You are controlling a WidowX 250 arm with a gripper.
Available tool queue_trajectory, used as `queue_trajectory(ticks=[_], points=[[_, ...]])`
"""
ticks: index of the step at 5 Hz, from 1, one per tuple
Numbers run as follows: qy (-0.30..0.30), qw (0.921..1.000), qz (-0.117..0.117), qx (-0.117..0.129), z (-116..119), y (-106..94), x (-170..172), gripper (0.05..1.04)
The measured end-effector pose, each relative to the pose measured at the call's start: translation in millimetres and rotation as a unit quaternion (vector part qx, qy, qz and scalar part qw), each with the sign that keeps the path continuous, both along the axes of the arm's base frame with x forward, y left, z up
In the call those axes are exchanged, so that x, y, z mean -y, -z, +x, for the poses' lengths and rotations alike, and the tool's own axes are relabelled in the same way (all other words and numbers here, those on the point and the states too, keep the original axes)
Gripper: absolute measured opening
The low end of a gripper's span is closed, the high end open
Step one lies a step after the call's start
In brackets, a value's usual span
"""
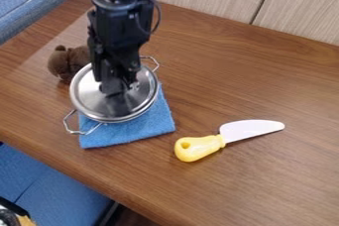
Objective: Take silver lid and place it top right
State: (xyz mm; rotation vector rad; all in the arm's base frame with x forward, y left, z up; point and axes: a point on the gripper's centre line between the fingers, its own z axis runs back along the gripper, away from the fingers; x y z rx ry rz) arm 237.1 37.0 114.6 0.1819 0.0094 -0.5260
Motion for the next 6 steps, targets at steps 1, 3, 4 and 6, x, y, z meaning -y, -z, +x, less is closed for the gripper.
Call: queue_trajectory(ticks=[1, 3, 4, 6], points=[[0.006, 0.9996, -0.002, 0.027, 12.2, -19.5, 10.0, 0.282], [0.043, 0.9952, -0.023, 0.085, 68.0, -45.2, 47.0, 0.282], [0.048, 0.9943, -0.043, 0.086, 94.7, -38.2, 62.2, 0.282], [0.086, 0.9925, -0.048, 0.072, 156.4, -9.0, 99.3, 0.282]])
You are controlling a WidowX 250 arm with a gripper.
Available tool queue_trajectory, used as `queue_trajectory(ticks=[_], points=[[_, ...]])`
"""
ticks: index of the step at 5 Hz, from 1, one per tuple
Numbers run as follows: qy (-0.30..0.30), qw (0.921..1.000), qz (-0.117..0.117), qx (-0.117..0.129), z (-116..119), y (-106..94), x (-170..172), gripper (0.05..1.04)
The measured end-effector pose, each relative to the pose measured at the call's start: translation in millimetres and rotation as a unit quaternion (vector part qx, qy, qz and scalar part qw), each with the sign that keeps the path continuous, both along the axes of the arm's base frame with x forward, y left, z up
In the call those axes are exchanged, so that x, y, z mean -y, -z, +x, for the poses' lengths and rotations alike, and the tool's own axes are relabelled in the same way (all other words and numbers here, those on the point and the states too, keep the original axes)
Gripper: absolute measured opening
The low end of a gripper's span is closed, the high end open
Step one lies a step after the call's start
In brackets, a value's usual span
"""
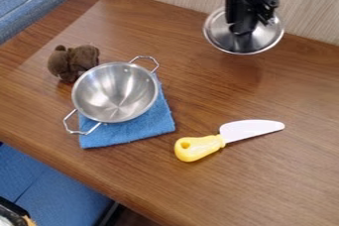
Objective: Take silver lid and place it top right
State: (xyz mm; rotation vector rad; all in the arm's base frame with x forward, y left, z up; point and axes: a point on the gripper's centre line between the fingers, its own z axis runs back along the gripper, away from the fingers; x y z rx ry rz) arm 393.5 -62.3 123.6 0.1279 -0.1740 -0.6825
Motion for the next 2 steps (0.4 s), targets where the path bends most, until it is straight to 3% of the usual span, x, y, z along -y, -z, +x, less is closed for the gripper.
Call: queue_trajectory(ticks=[2], points=[[0.028, 0.999, 0.0, -0.034, 40.3, 31.7, 18.8, 0.282]])
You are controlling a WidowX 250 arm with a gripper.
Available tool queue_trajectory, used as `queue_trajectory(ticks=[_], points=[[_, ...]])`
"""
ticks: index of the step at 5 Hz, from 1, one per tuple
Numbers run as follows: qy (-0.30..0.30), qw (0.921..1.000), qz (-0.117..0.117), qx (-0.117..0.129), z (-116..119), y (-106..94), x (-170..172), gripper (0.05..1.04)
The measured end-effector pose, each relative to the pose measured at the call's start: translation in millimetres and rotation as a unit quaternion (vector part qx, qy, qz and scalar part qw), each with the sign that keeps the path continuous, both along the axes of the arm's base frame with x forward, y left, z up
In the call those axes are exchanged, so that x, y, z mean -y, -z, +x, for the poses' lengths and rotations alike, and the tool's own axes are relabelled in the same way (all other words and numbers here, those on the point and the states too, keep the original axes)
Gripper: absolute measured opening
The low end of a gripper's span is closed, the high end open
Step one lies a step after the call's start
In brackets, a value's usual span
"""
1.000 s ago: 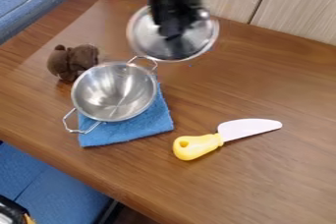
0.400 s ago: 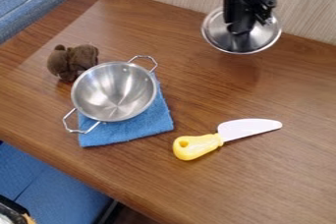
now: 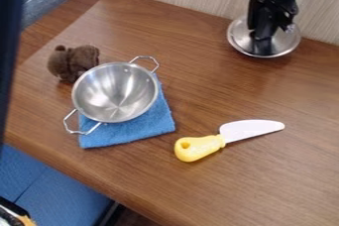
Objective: Take silver lid and place it top right
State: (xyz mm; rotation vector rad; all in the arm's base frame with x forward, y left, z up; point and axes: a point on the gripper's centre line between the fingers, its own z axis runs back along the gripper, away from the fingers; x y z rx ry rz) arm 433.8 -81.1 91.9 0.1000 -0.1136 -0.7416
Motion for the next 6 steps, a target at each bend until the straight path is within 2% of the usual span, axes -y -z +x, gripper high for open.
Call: queue_trajectory(ticks=[1, 2, 4, 5, 6], points=[[0.012, 0.9998, 0.004, -0.016, 4.2, 12.3, 3.8, 0.282], [0.011, 0.9996, 0.012, -0.021, 3.9, 12.6, 2.3, 0.34], [0.018, 0.9991, 0.021, -0.032, -2.8, 16.6, 9.9, 0.933], [0.018, 0.9991, 0.022, -0.033, -3.0, 16.9, 9.3, 1.008], [0.016, 0.9989, 0.026, -0.036, -7.5, 17.4, 7.3, 1.003]])
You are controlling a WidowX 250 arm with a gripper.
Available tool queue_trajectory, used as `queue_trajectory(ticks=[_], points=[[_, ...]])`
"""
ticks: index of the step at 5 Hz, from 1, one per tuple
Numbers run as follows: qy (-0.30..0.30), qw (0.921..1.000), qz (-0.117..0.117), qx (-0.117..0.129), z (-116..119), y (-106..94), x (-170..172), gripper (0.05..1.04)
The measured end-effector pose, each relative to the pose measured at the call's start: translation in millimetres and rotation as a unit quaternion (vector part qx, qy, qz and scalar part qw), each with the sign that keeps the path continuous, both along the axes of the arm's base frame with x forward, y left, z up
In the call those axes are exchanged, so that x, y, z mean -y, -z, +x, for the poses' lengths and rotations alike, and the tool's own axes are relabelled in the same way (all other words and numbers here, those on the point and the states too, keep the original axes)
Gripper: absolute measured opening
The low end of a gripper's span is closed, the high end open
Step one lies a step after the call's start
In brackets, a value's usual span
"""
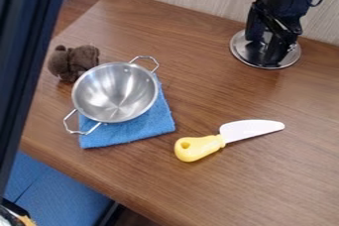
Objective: Take silver lid and place it top right
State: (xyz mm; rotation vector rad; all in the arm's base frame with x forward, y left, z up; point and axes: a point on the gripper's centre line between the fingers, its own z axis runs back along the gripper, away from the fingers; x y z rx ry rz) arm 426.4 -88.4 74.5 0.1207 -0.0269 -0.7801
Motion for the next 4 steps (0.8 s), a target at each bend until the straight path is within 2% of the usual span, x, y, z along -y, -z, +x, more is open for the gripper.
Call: queue_trajectory(ticks=[1, 2, 3, 4], points=[[-0.001, 0.9995, 0.001, 0.03, -1.3, -25.1, -2.5, 1.0], [-0.007, 0.9988, -0.004, 0.047, -15.4, -42.9, -8.4, 0.999], [0.003, 0.9988, -0.016, 0.047, -26.5, -51.7, -17.3, 1.0], [0.003, 0.9988, -0.016, 0.047, -26.2, -51.7, -19.1, 1.0]])
